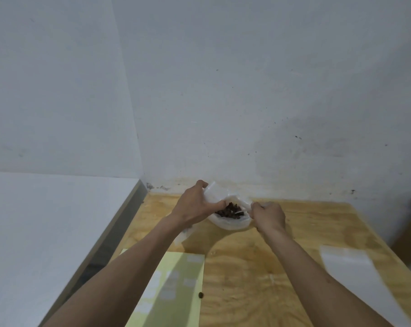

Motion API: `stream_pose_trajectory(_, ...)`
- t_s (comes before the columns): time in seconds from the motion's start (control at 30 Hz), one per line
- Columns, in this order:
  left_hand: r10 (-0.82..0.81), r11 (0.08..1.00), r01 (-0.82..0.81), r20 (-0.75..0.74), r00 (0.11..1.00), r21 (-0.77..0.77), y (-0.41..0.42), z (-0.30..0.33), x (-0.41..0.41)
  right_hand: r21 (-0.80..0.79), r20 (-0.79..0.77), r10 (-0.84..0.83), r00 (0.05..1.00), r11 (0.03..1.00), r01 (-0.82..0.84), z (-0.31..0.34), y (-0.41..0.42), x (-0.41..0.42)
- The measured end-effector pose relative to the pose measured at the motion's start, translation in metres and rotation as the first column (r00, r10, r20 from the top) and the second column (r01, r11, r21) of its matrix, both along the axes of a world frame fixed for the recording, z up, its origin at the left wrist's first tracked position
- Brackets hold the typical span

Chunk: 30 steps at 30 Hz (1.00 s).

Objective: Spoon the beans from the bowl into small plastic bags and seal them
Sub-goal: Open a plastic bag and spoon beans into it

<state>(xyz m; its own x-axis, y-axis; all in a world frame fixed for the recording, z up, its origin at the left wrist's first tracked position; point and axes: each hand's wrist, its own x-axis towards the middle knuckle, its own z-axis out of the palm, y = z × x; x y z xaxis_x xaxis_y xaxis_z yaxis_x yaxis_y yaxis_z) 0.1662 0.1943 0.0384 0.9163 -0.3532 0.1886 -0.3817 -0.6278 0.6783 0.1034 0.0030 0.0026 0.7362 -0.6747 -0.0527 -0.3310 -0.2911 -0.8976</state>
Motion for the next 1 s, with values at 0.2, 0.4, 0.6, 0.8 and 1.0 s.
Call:
stream_pose_trajectory(0.2,0.025,1.0,-0.025,0.015,1.0,0.008,0.01,0.002,0.003,0.149,0.015,-0.105,0.994,0.984,0.102,0.015,-0.012,-0.002)
stream_pose_trajectory(0.4,0.009,1.0,-0.01,0.042,0.999,0.014,0.013,0.002,-0.004,0.163,0.073,-0.076,0.994,0.985,0.064,0.042,-0.029,-0.019)
stream_pose_trajectory(0.6,0.003,1.0,-0.005,0.071,0.997,0.024,0.007,0.004,-0.011,0.151,0.128,-0.038,0.991,0.988,0.019,0.079,-0.034,-0.024)
stream_pose_trajectory(0.8,-0.005,1.0,0.004,0.062,0.998,0.024,0.0,0.011,-0.016,0.114,0.162,0.034,0.986,0.992,-0.053,0.096,-0.017,-0.021)
stream_pose_trajectory(1.0,0.001,1.0,-0.001,0.046,0.999,0.005,-0.001,0.014,-0.019,-0.375,0.216,0.33,0.919,0.897,-0.233,0.103,0.007,-0.03)
